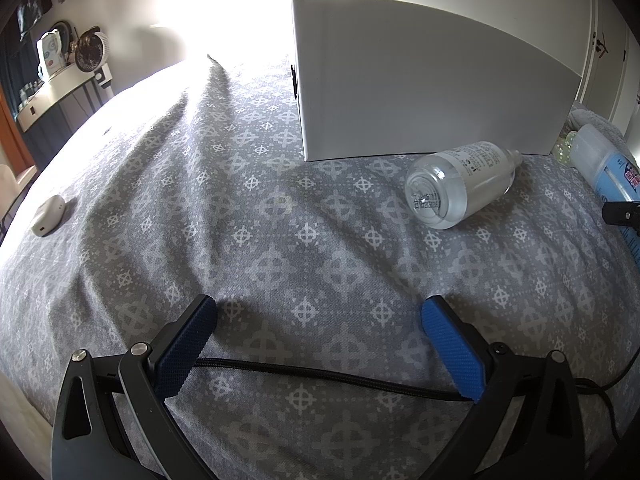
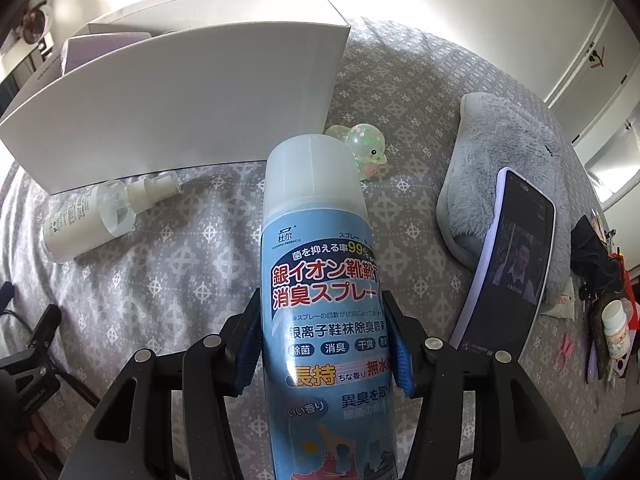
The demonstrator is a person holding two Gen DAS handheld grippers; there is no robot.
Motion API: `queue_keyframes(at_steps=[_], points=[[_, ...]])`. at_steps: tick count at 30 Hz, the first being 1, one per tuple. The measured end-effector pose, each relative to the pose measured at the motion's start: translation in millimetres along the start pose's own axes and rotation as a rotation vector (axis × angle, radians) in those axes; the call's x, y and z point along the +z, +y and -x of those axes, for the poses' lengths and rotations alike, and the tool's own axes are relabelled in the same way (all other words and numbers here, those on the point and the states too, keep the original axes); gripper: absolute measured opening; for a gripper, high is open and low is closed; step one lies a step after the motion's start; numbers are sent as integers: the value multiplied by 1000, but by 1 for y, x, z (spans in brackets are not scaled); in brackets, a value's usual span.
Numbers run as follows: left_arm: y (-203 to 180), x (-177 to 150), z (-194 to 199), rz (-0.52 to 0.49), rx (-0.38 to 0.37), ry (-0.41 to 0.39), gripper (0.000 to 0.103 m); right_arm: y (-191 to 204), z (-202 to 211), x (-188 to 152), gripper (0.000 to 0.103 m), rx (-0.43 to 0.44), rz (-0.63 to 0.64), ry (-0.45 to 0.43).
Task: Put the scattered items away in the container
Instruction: 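Lift the blue spray can and set it beside the clear bottle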
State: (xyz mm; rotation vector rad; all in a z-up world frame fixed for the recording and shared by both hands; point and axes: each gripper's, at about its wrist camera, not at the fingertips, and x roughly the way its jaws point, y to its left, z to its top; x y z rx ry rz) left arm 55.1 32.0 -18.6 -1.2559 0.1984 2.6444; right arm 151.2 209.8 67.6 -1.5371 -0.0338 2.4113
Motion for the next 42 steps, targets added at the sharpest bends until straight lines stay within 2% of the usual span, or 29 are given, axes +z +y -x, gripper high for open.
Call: queue_keyframes(at_steps=[19, 42], points=[[-1, -1, 0, 1, 0, -1, 103, 5, 14, 4, 52, -8, 16, -57], [-2, -1, 0, 1, 1, -2, 103, 9, 19, 6, 50, -17, 11, -71]])
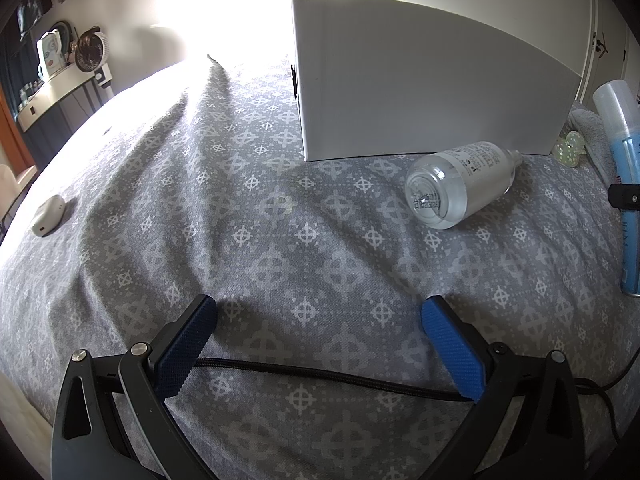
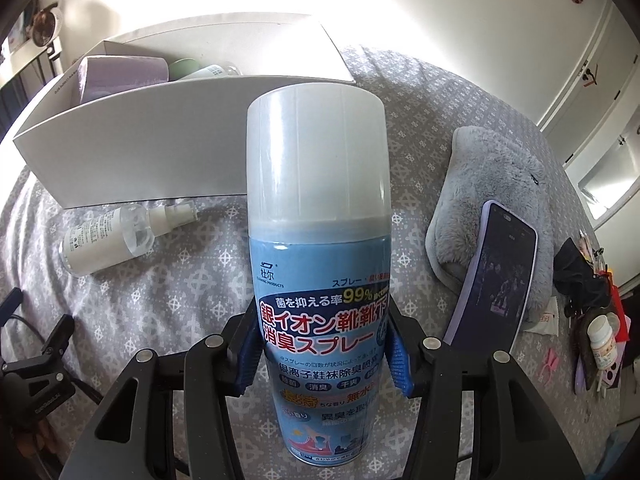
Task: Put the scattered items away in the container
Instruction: 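Lift the blue spray can and set it beside the clear bottle, then open the right gripper and withdraw it from the blue can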
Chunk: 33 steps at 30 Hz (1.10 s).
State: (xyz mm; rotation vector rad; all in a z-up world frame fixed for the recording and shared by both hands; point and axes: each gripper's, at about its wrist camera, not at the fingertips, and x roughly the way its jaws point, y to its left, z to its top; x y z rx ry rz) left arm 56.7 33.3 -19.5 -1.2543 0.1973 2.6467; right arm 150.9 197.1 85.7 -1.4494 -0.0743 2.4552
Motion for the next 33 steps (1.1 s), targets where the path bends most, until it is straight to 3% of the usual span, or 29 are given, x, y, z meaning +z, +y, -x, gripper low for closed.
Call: queue_keyframes(at_steps=[3, 6, 9, 11, 13, 16, 18, 20, 25, 27, 30, 33], points=[[0, 0, 0, 0, 0, 0, 103, 1, 0, -1, 51, 27, -9, -7], [0, 0, 0, 0, 0, 0, 103, 4, 6, -3, 52, 125, -29, -37], [0, 0, 0, 1, 0, 0, 103, 10, 25, -7, 70, 190, -7, -135], [-2, 0, 2, 1, 0, 0, 103, 12, 35, -12, 89, 105, -4, -211], [-2, 0, 2, 1, 0, 0, 103, 5, 37, -17, 96, -31, -41, -235], [-2, 0, 2, 0, 1, 0, 103, -15, 25, -26, 97, -221, -134, -158], [-2, 0, 2, 0, 1, -1, 103, -34, 3, -28, 97, -285, -122, -78], [-2, -1, 2, 0, 1, -1, 103, -39, -10, -32, 97, -259, -93, -45], [-3, -1, 4, 1, 0, -1, 103, -33, -27, -32, 97, -24, -129, 27], [-3, -1, 6, 1, 0, -1, 103, -26, -22, -31, 97, 48, -106, -11], [-3, -1, 6, 2, 0, -1, 103, -33, -7, -36, 97, -25, -156, -126], [-4, 0, 8, 11, 9, -1, 103, -51, -16, -44, 98, -100, -260, -68]])
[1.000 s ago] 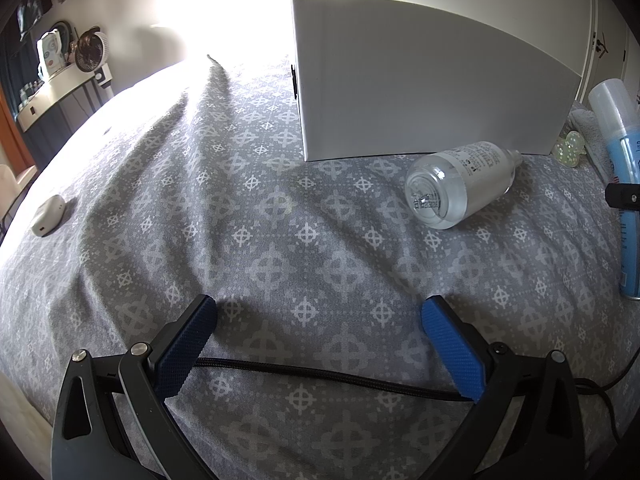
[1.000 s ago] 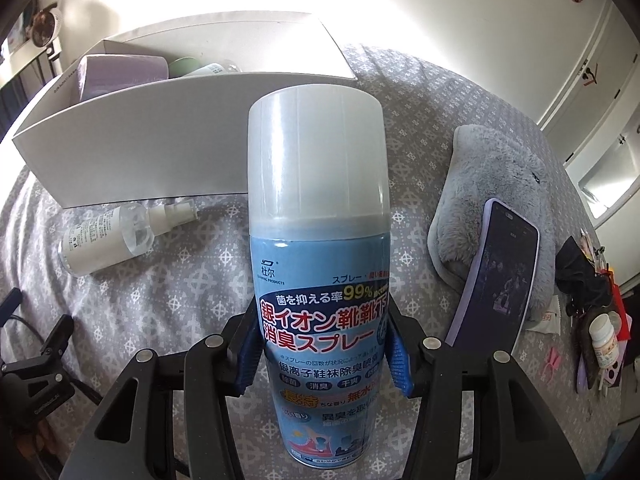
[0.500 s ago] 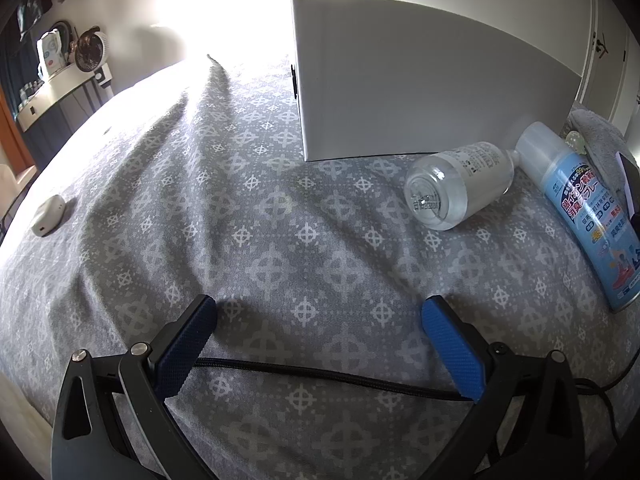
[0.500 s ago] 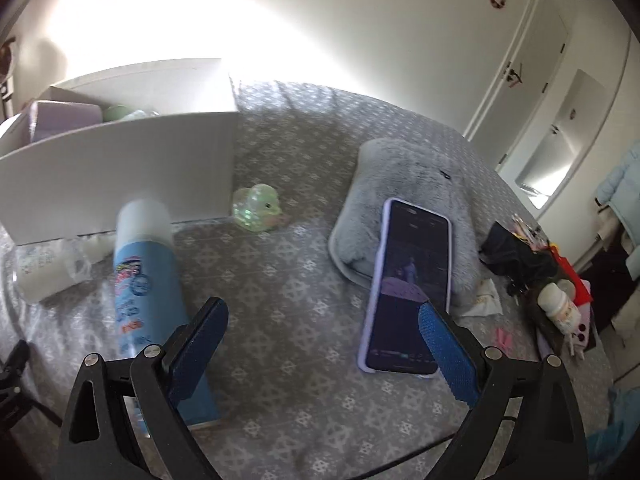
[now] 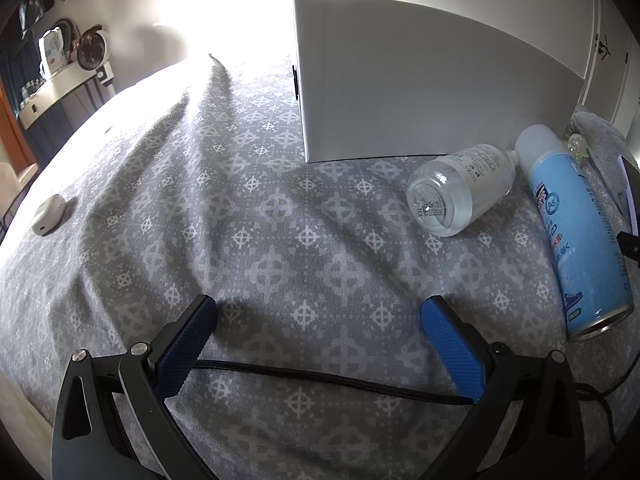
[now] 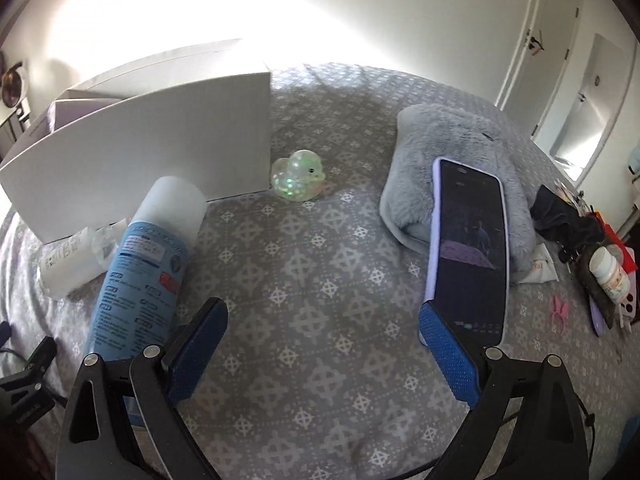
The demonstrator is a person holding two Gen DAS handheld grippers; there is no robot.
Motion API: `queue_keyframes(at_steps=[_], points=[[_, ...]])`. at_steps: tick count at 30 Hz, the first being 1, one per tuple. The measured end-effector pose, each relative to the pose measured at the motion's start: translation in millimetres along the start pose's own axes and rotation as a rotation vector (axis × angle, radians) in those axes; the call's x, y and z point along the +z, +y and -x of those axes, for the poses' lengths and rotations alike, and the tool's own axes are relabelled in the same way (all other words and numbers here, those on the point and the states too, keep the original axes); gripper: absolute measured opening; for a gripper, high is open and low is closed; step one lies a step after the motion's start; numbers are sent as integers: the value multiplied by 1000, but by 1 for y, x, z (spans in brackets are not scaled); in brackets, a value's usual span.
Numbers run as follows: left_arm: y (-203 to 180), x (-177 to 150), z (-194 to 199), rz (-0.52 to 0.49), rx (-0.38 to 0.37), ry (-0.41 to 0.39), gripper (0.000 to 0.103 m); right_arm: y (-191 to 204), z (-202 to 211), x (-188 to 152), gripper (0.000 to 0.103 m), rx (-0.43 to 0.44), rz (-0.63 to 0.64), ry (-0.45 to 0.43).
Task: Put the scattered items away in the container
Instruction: 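Open the right gripper and withdraw it from the blue can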
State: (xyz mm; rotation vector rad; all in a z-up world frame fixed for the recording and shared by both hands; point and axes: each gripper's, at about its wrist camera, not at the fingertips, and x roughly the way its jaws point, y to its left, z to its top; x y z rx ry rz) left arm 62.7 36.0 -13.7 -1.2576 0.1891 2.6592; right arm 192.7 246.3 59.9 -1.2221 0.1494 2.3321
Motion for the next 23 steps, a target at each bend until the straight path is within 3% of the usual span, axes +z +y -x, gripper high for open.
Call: queue_keyframes(at_steps=[3, 7, 12, 23], points=[[-3, 0, 2, -1, 8, 1, 103, 4, -20, -12, 98, 25, 17, 114], [-4, -1, 4, 10, 19, 4, 103, 15, -17, -26, 103, 107, 49, 41], [-4, 0, 1, 21, 33, 3, 103, 23, -10, -41, 103, 98, 73, -72], [-2, 0, 0, 17, 37, 1, 103, 31, -10, -43, 103, 103, 58, -97]])
